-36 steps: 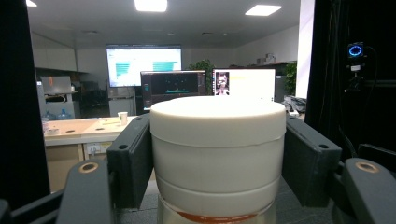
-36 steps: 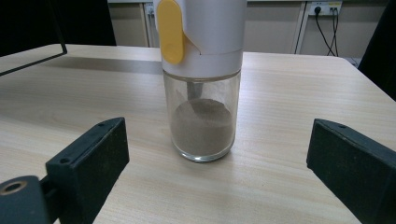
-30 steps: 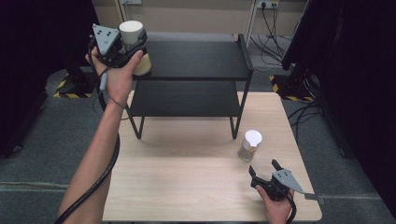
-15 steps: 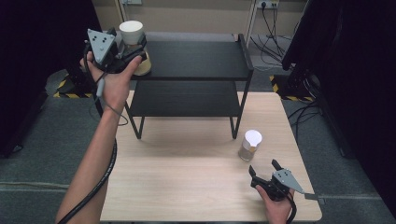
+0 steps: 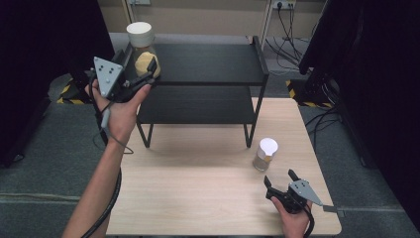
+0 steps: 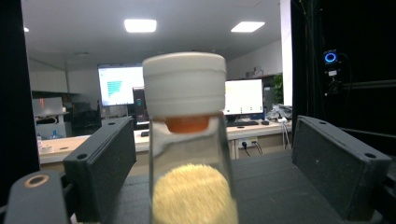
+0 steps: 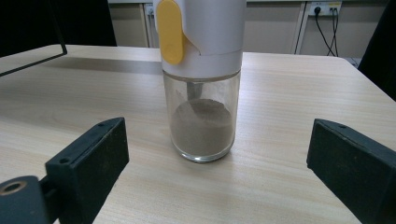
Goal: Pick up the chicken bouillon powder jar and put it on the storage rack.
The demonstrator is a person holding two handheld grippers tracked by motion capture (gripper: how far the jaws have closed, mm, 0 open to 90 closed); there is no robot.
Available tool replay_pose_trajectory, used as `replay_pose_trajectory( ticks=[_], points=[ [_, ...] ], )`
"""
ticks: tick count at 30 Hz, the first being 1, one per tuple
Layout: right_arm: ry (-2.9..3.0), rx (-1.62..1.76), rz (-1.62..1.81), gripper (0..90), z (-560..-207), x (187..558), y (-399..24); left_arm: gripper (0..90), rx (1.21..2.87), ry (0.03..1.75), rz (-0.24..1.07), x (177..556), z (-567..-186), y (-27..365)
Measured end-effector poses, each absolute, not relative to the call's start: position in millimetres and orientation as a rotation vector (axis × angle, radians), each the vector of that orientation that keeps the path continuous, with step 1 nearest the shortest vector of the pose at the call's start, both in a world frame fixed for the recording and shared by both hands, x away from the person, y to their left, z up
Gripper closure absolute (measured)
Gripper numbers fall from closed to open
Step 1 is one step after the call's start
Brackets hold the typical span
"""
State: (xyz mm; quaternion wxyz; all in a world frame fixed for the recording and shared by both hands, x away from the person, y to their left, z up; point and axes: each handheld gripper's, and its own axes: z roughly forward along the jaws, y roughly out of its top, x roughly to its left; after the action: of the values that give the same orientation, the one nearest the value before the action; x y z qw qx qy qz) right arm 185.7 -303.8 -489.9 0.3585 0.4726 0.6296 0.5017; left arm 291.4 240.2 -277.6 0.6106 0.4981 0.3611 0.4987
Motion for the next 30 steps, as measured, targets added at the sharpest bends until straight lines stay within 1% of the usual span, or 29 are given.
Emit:
replay_pose_trajectory(
  ticks=[13,30],
  points=[
    [1.625,1.219,1.294,5.8,-489.9,185.7,-303.8,13.4,1.193,0.809,1.109,274.5,-321.4,238.5],
    [1.626,1.216,1.289,5.8,-489.7,185.7,-302.9,13.1,1.24,0.838,1.075,263.3,-372.3,243.1]
  ],
)
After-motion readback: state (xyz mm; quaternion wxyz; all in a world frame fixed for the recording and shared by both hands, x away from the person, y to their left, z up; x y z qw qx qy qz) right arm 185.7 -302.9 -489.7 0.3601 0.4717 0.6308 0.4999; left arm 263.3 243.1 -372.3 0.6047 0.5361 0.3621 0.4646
